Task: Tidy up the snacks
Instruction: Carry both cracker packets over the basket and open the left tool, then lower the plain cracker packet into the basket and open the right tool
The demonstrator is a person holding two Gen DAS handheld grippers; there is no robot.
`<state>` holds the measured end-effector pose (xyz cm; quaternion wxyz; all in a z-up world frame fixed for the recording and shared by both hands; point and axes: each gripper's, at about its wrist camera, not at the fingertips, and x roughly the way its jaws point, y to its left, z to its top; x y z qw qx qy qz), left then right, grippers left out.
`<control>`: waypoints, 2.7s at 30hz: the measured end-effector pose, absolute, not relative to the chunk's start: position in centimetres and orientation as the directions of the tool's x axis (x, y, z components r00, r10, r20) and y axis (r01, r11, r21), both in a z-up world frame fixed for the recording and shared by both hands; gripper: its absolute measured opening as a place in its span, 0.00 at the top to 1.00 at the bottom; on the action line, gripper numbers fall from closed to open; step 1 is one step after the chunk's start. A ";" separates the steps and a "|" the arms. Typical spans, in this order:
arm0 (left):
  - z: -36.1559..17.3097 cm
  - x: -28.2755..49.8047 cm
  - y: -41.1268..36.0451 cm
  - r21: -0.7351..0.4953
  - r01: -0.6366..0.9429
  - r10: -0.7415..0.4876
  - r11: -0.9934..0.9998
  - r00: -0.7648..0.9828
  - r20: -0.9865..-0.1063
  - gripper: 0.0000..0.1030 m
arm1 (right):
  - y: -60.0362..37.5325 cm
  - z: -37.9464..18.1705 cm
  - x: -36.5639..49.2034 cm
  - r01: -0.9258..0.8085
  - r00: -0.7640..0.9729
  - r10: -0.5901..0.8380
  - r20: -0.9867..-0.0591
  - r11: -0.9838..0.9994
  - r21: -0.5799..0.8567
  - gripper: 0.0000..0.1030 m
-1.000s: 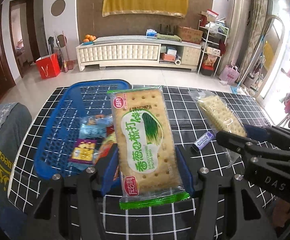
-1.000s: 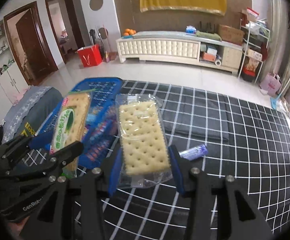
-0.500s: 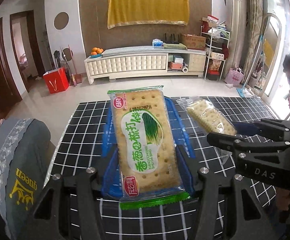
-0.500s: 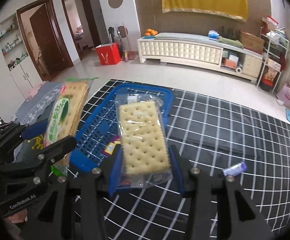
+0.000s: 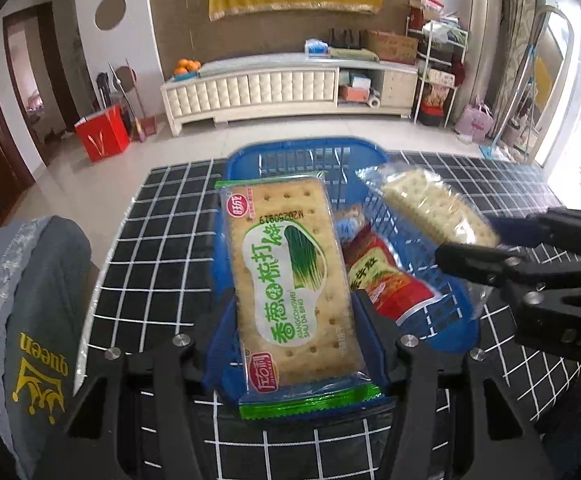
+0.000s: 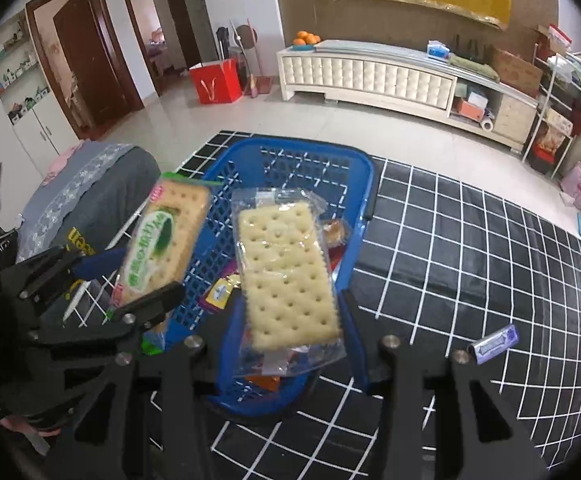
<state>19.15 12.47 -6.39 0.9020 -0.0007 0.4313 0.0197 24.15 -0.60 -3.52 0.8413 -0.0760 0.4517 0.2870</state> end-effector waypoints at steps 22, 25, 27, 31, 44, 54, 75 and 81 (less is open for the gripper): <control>-6.8 17.5 12.1 0.032 -0.033 0.045 0.999 0.616 -0.786 0.32 | -0.9 -2.1 23.1 -0.560 0.439 0.430 -0.789 0.818 0.134 0.51; -5.3 16.4 12.6 0.019 -0.048 0.046 0.999 0.648 -0.760 0.32 | -0.9 -1.3 22.6 -0.570 0.445 0.448 -0.775 0.810 0.141 0.51; -4.0 15.5 13.1 0.012 -0.069 0.056 0.998 0.672 -0.739 0.32 | -0.7 -0.8 22.2 -0.578 0.447 0.460 -0.767 0.803 0.145 0.51; -2.4 14.2 14.8 -0.014 -0.114 0.071 0.993 0.708 -0.703 0.32 | 0.5 -0.3 21.9 -0.603 0.442 0.477 -0.760 0.785 0.143 0.51; -4.3 12.4 19.2 -0.044 -0.212 0.121 0.976 0.702 -0.702 0.16 | 6.0 -3.1 22.4 -0.623 0.376 0.464 -0.802 0.767 0.152 0.51; -5.9 12.2 21.2 -0.081 -0.234 0.109 0.969 0.695 -0.711 0.00 | 8.1 -6.8 24.6 -0.554 0.307 0.381 -0.872 0.817 0.162 0.51; -6.1 11.9 20.9 -0.064 -0.238 0.121 0.969 0.686 -0.717 0.00 | 7.9 -6.1 23.1 -0.586 0.286 0.394 -0.874 0.793 0.166 0.19; -4.5 11.7 19.0 -0.045 -0.226 0.131 0.973 0.703 -0.699 0.00 | 4.9 -3.5 22.2 -0.588 0.360 0.409 -0.839 0.797 0.136 0.17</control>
